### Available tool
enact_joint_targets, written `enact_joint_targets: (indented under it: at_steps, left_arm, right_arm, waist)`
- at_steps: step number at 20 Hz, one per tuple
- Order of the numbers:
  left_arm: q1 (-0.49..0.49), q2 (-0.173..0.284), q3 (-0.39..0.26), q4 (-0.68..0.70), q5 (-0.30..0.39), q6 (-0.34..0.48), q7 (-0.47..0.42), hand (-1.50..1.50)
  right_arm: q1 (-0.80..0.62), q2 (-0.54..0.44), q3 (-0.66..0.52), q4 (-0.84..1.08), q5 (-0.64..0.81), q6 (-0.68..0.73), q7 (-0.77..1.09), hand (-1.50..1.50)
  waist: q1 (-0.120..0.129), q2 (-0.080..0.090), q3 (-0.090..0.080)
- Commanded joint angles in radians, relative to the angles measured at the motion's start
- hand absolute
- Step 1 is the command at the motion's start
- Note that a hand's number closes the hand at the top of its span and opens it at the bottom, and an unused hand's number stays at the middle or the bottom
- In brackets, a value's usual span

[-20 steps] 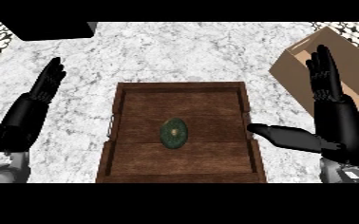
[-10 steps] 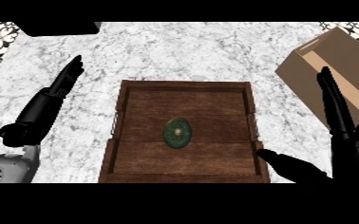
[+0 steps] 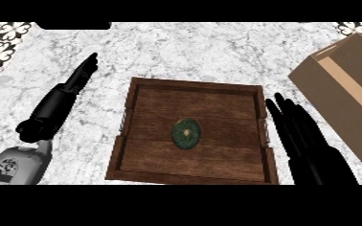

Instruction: Pick the squash from the tray and place it in the cardboard box

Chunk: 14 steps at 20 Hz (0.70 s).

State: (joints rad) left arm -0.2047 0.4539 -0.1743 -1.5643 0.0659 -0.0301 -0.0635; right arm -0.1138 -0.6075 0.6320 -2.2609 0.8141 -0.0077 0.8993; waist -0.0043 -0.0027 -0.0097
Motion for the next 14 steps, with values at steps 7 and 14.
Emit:
enact_joint_targets:
  at_steps: [7,14]
  left_arm:
    - [-0.019,-0.038,-0.031,0.028,-0.025,-0.004,-0.016,0.0]
    - [-0.059,-0.025,-0.006,0.041,-0.018,-0.016,0.007,0.0]
  right_arm:
    - [-0.245,0.289,0.197,0.144,0.014,0.411,0.416,-1.5]
    - [-0.333,0.542,0.196,0.337,0.013,0.485,0.527,-1.5]
  waist:
    - [0.033,0.001,0.0]
    - [0.018,-0.003,0.003]
